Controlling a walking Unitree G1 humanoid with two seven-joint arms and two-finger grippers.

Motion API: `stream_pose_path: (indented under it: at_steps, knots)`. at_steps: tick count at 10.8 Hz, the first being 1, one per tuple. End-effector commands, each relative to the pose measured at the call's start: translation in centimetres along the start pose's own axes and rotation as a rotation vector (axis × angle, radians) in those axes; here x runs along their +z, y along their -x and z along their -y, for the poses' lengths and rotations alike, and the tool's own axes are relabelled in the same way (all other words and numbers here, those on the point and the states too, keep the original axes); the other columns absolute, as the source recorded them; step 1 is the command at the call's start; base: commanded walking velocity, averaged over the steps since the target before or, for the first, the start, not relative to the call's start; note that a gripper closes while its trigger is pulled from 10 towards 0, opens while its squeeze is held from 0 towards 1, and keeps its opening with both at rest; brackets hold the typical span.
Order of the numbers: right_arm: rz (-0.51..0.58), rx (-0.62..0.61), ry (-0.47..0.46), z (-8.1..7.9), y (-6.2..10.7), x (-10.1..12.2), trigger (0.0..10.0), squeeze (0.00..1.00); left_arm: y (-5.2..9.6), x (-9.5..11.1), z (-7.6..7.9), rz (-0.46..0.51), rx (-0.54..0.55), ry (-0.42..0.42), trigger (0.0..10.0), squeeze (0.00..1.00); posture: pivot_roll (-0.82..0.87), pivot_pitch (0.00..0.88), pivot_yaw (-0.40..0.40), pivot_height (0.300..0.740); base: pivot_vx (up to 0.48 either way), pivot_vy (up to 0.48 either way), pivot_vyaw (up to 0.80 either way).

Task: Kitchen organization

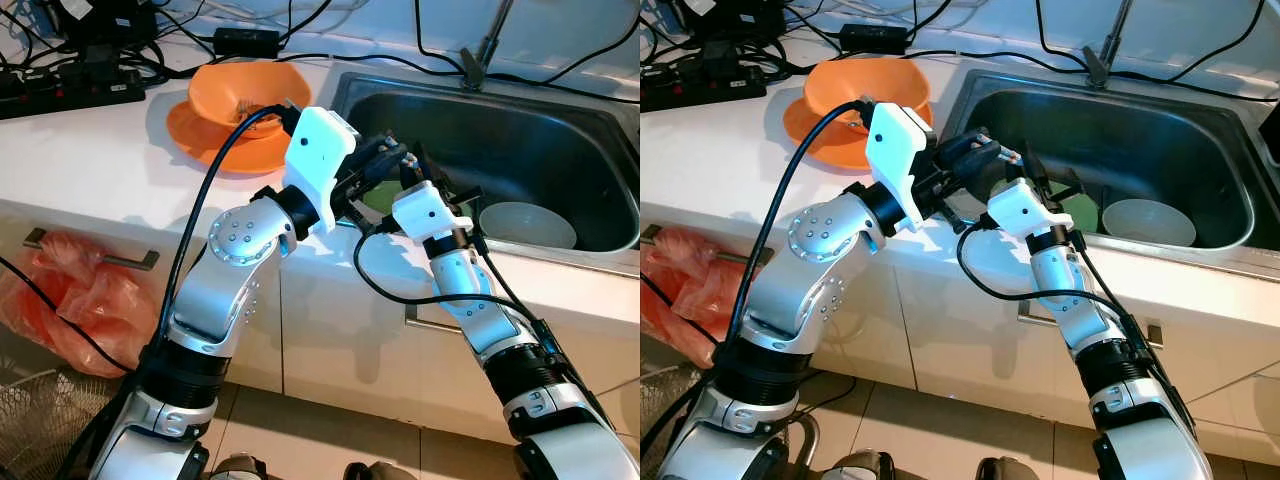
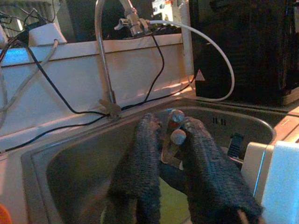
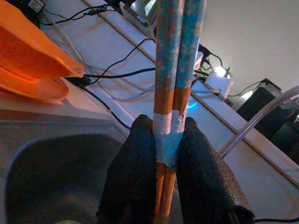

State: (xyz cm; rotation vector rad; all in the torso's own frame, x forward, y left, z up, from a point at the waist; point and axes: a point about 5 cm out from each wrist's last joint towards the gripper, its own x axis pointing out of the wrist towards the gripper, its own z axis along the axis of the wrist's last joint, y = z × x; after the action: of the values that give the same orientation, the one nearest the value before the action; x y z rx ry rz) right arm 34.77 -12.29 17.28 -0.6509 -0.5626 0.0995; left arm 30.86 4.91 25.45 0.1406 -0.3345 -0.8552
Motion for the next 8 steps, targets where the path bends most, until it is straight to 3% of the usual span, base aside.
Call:
stream_pose_path:
  at_steps: [1,3,5,6,7,8]
  knots:
    - [0.000,-0.033,0.000,0.8,-0.5,0.0,0.0,0.00,0.1,-0.3,0.1,-0.012,-0.001,-0.007,10.0,1.00,0.08,0.098,-0.034,0.740,0.000,0.000,0.00]
    - [-0.010,-0.050,-0.008,1.2,-0.5,-0.2,0.0,0.00,0.3,-0.3,0.1,-0.010,-0.007,-0.003,10.0,1.00,0.08,0.098,-0.036,0.740,0.000,0.000,0.00]
    - [-0.042,-0.094,-0.047,1.9,-0.8,-0.5,0.0,0.00,0.6,-0.8,-0.7,-0.028,0.071,-0.030,10.0,1.00,0.08,0.098,-0.036,0.740,0.000,0.000,0.00]
    - [-0.055,-0.108,-0.059,2.4,-1.0,-0.7,0.0,0.00,0.8,-1.3,-1.3,-0.053,0.114,-0.039,10.0,0.37,0.08,0.098,-0.041,0.740,0.000,0.000,0.00]
    - [-0.064,-0.115,-0.061,2.7,-1.1,-0.9,0.0,0.00,1.2,-1.7,-1.6,-0.067,0.138,-0.027,10.0,0.00,0.08,0.098,-0.041,0.740,0.000,0.000,0.00]
    - [-0.083,-0.133,-0.080,3.0,-1.3,-1.1,0.0,0.00,1.6,-2.0,-1.9,-0.072,0.171,-0.017,10.0,0.00,0.08,0.098,-0.041,0.740,0.000,0.000,0.00]
